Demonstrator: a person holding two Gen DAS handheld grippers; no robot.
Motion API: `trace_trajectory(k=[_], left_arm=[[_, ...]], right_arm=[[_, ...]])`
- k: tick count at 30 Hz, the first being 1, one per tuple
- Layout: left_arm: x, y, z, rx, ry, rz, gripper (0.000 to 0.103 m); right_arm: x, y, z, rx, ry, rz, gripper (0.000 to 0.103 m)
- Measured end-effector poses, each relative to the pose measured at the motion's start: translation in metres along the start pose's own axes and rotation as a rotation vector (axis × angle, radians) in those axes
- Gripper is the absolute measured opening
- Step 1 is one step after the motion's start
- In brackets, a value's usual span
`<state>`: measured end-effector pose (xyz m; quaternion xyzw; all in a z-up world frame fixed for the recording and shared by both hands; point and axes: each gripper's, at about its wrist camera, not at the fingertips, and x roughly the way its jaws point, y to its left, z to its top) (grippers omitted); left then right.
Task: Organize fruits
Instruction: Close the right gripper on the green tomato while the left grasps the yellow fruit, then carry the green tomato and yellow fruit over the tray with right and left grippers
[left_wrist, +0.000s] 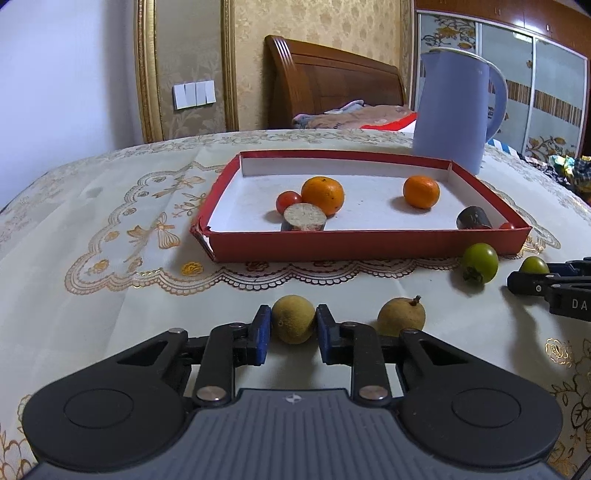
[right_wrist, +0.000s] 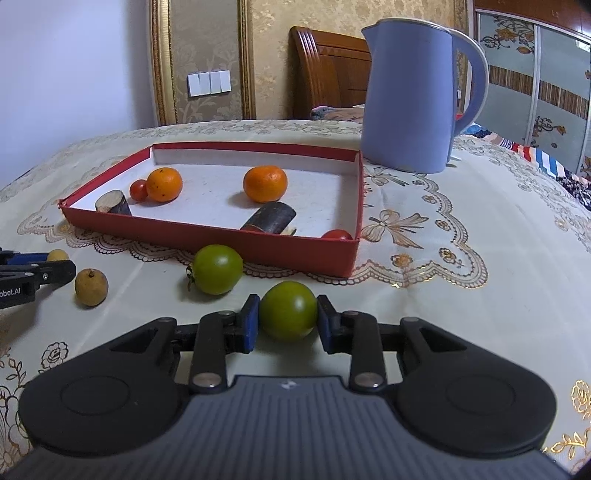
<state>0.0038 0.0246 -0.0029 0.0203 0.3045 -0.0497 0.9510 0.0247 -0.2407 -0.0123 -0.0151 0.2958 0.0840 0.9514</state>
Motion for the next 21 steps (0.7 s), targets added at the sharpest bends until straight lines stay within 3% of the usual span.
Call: trace_trajectory(k=[6,13,21], left_arm=[[-0.001,0.001,0.0,-0.017,-0.004,0.011,0.025],[-0.003,0.005,0.001,-0.042,-0.009,0.045,0.025],[-0.006,-0.002,0.008,-0.038,-0.027,0.027,0.025]], right_arm=[[-0.004,-0.007,0.0,0.036,-0.02,-0.01,0.03],[-0.019,-0.007,-0.001,0.039,-0.106,-0.045,0.03],[-0.019,-0.007,0.004,0.063,-0.124,-0.039,0.03]])
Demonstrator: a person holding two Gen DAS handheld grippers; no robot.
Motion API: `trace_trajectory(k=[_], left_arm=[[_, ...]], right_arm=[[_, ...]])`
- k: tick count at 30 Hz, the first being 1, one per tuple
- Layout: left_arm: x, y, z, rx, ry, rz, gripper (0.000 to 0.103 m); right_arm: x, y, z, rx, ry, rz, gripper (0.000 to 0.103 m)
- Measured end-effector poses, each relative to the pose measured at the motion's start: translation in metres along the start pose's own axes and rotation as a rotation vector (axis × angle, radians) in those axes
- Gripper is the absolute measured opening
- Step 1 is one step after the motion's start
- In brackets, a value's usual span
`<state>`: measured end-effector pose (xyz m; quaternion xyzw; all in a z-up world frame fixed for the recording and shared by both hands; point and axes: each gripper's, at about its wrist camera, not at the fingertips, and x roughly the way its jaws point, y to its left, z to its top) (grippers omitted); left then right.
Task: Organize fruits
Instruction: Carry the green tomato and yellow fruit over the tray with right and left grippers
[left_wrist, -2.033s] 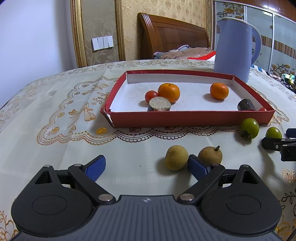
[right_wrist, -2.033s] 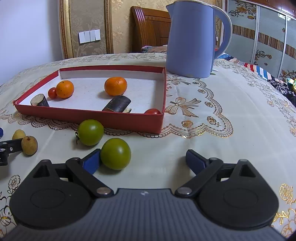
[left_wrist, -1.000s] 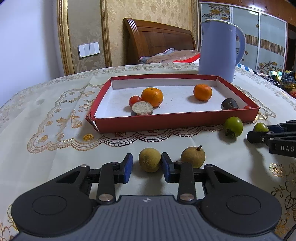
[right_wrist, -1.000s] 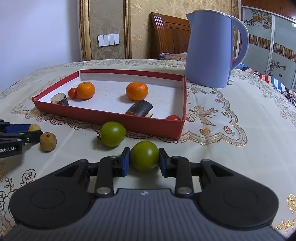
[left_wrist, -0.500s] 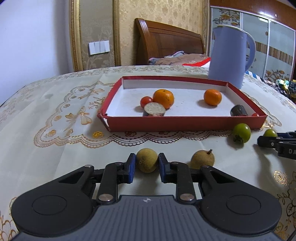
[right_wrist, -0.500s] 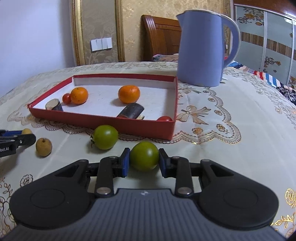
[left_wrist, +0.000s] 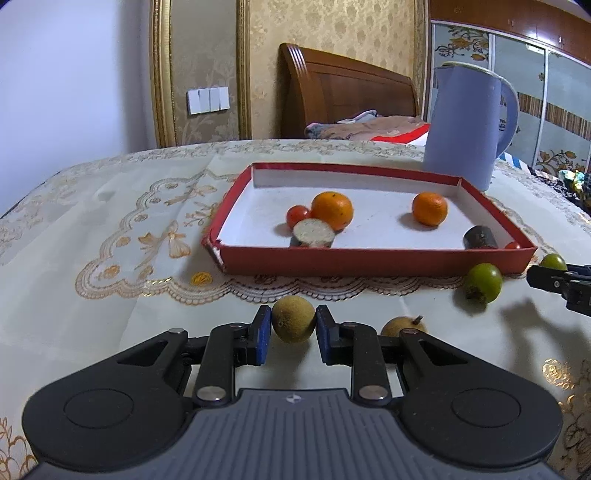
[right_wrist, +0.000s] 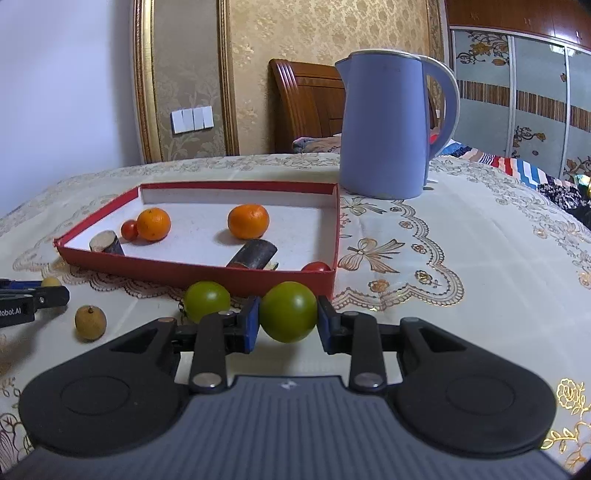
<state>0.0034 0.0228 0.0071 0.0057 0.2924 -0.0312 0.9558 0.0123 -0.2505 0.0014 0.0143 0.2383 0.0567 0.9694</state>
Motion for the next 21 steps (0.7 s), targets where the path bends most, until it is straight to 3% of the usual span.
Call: trace_trajectory(k=[13,21], left_arm=[[0.017,-0.026,0.037,-0.003,-0.023,-0.03,0.025],[0.033,-0.034,0.053,-0.011,-0.044,-0.022,0.025]], right_arm=[[0.016,0.005,0.042,-0.003,-0.068,-0.035,0.03],[0.051,0.006,0.054,0.005,-0.037,-0.072,0.03]])
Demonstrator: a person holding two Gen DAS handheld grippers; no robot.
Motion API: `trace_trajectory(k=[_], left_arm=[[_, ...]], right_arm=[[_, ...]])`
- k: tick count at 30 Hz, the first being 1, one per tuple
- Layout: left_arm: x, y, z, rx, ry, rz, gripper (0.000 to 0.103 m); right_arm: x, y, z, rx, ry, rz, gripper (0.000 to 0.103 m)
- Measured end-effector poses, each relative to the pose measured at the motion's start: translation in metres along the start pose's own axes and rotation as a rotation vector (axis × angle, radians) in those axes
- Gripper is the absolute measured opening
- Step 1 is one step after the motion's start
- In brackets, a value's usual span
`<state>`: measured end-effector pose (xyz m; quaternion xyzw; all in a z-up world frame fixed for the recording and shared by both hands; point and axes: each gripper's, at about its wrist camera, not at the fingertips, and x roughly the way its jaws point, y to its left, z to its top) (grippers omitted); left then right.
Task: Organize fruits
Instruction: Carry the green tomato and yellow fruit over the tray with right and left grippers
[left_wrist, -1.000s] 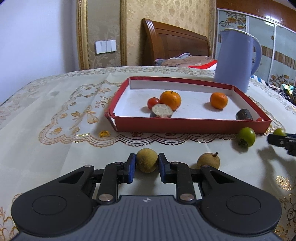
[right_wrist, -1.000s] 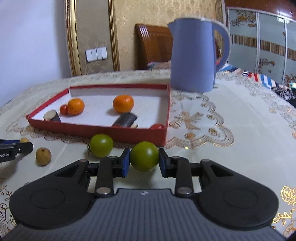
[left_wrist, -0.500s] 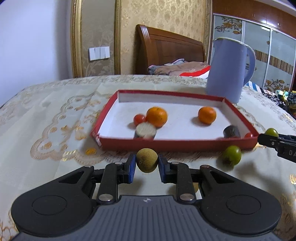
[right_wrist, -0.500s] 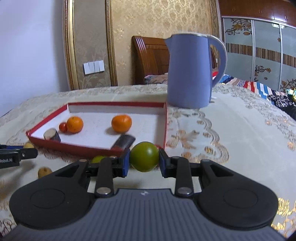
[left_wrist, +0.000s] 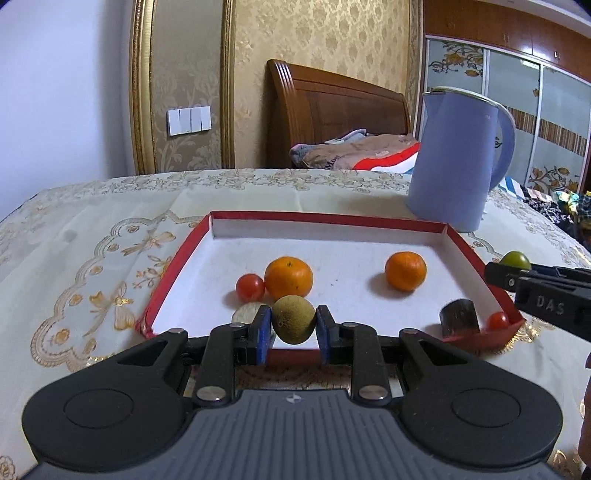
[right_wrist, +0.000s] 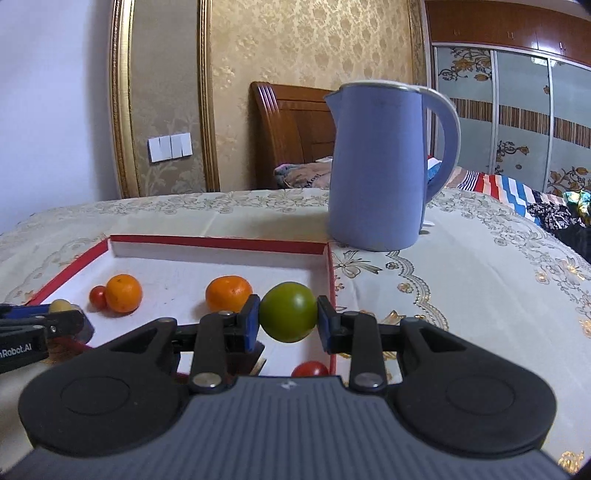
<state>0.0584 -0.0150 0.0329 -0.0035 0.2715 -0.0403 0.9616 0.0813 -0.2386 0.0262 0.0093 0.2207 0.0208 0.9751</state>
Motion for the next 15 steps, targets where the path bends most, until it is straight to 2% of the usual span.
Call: trace_trajectory(k=[7,15], left_arm=[[0.018,0.0,0.004,-0.015,0.02,0.019,0.025],[0.031,-0.011,0.009,0.011,-0.001,0.049,0.025]], right_arm=[[0.018,-0.001,0.001,0.005,0.04,-0.001,0.03],[0.041,0.0,0.004,0.009,0.09,0.014,0.03]])
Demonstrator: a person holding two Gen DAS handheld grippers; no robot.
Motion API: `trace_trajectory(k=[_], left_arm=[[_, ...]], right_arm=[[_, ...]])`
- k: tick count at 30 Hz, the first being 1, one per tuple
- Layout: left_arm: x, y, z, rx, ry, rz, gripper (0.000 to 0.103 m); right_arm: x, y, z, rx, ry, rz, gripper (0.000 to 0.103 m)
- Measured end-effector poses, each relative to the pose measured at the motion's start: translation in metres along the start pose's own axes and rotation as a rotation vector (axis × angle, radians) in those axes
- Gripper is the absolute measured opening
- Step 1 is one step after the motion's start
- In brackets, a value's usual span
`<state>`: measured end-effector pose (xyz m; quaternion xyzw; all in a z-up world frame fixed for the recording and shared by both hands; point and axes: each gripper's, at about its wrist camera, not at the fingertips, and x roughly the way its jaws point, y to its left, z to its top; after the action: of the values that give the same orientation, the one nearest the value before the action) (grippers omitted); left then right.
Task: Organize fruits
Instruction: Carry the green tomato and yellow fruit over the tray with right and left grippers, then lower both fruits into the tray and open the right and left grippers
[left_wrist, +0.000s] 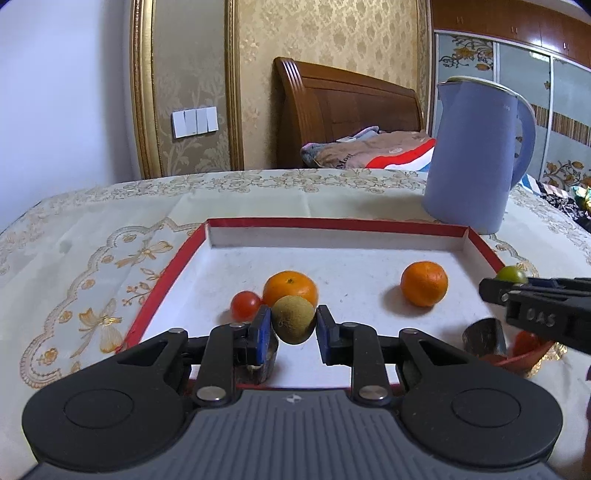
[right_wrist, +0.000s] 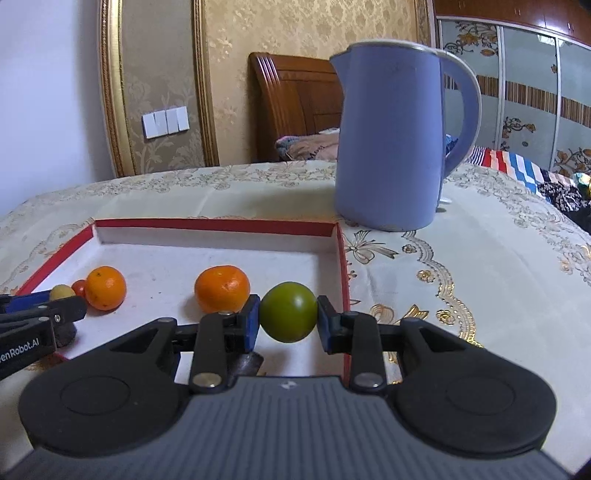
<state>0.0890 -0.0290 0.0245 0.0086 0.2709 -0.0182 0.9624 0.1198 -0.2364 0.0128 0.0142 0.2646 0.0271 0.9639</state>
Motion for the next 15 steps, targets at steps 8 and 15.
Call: trace_trajectory(k=[8,15], left_arm=[[0.014,-0.01,0.003,0.011,0.023,-0.009,0.025],[0.028,-0.002,0.006,-0.031,0.051,-0.009,0.025]], right_arm=[[0.013,0.001,-0.002,0.006,0.04,0.002,0.03],[0.02,0.006,-0.003,-0.015,0.038,-0.007,0.03]])
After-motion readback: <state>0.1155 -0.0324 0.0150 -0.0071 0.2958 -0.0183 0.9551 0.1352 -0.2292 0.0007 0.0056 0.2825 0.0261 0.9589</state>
